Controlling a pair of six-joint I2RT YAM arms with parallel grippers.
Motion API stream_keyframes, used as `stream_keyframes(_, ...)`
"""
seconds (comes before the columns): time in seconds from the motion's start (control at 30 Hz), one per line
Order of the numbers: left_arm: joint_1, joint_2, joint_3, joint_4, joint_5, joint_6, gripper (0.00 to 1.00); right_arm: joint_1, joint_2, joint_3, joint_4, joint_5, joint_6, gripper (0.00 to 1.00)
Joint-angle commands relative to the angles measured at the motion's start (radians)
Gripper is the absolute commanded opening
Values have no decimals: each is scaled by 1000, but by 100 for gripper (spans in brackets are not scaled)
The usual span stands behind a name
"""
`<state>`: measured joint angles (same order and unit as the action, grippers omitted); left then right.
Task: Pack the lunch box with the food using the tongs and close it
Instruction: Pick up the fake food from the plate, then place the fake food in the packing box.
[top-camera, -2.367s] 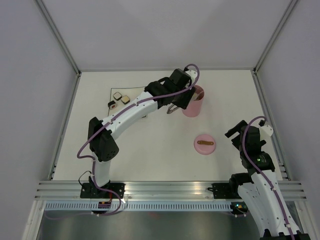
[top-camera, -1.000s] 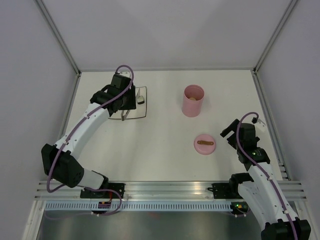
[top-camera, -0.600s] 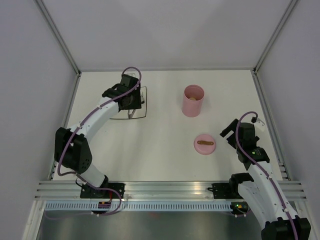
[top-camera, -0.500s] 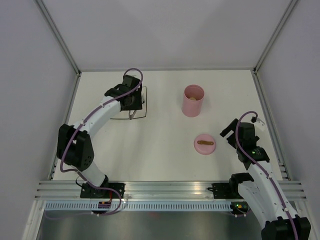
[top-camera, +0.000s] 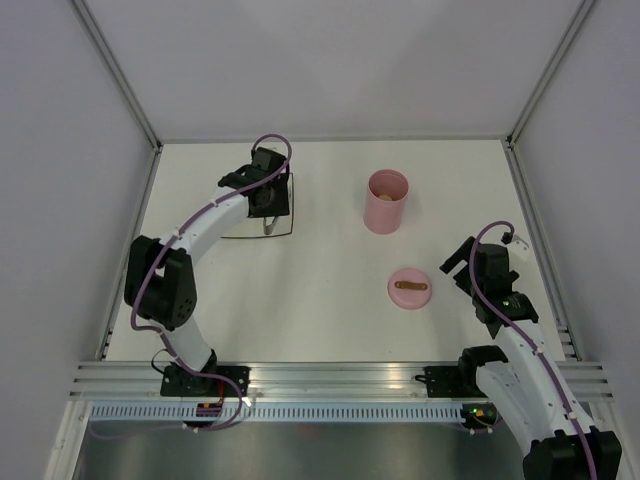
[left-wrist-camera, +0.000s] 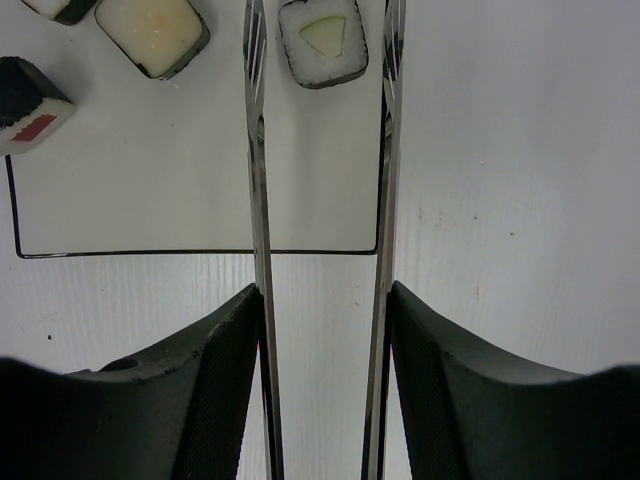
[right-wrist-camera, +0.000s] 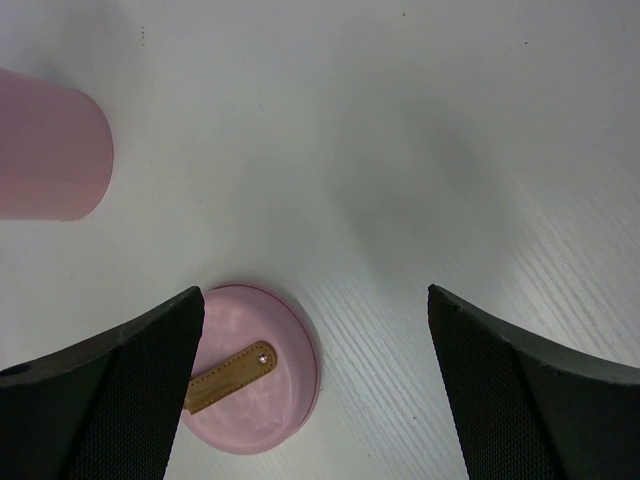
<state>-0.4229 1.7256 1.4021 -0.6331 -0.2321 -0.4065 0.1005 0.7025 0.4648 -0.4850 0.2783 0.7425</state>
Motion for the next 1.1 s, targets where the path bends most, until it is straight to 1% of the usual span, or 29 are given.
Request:
stream_keyframes(0.0,-1,29,57,39,-10,-32,59,-4,5,17,22,27,-18,98)
stream_keyframes(0.1,-1,46,66,39,-9,-31,59,-4,5,20,20,33,-20,98)
stream_keyframes(0.2,-1,58,74,39,-3,-32,56,-2,8,18,23,32,-22,98)
stream_keyframes(0.3,-1,66,75,38,0,-31,50,-4,12,21,23,33,-20,98)
stream_keyframes(0.33,-1,68,75,39,4,-31,47,-4,12,23,23,35,-22,98)
stream_keyframes(0.4,-1,65,75,38,8,-28,43,-4,14,21,23,38,-20,98)
stream_keyframes(0.43,-1,62,75,36,7,-26,38,-4,14,23,25,38,-20,98)
stream_keyframes(0.53,-1,49,77,36,5,-12,32,-2,15,21,23,36,-20,98)
stream_keyframes(0.63,-2,16,90,33,11,11,29,-4,15,23,20,44,-9,98)
stream_keyframes(0.77,-17,-55,168,4,43,46,27,-5,54,35,-24,78,78,98)
stream_keyframes(0.9,-80,-90,287,-54,47,89,27,-18,103,44,-15,55,103,98)
stream_keyframes(0.93,-118,-93,341,-81,39,97,27,-22,117,47,-10,45,106,98)
stream_keyframes(1.07,-246,-98,470,-114,7,135,28,-30,129,54,0,36,104,98)
